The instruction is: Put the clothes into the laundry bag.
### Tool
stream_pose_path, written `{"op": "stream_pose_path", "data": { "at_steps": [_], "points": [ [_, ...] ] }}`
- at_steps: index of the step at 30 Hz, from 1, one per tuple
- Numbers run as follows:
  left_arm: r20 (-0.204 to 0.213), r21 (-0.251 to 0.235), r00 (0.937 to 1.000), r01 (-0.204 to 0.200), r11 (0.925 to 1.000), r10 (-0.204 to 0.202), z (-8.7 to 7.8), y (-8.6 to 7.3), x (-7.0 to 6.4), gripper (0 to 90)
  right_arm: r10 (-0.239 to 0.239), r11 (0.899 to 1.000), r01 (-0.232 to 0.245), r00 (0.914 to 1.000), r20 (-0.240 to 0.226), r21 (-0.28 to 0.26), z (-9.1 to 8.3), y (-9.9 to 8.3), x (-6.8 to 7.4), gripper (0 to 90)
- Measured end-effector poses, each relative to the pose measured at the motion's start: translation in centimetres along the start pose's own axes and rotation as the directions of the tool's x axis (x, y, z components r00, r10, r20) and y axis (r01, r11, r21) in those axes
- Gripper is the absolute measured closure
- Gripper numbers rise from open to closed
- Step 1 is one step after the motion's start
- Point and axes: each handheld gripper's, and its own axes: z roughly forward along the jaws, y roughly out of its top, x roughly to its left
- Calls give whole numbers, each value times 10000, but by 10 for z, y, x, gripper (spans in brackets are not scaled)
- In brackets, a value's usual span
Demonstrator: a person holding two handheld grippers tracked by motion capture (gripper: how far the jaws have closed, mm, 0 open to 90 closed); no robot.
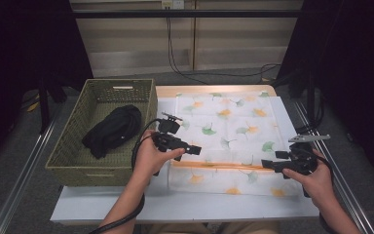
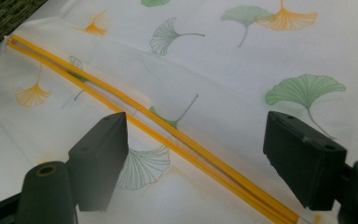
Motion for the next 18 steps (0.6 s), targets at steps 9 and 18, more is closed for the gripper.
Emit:
{"op": "stream_pose_path", "data": {
  "at_steps": [9, 18],
  "points": [
    [-13, 121, 10000, -10, 9999, 10, 0, -2, 2, 27, -303, 9995, 304, 9994, -152, 61, 12, 9, 10, 217],
    [244, 213, 9997, -106, 9997, 101, 5, -3, -2, 27, -753, 9970, 759, 9963, -410, 126, 31, 16, 20, 198]
  ]
}}
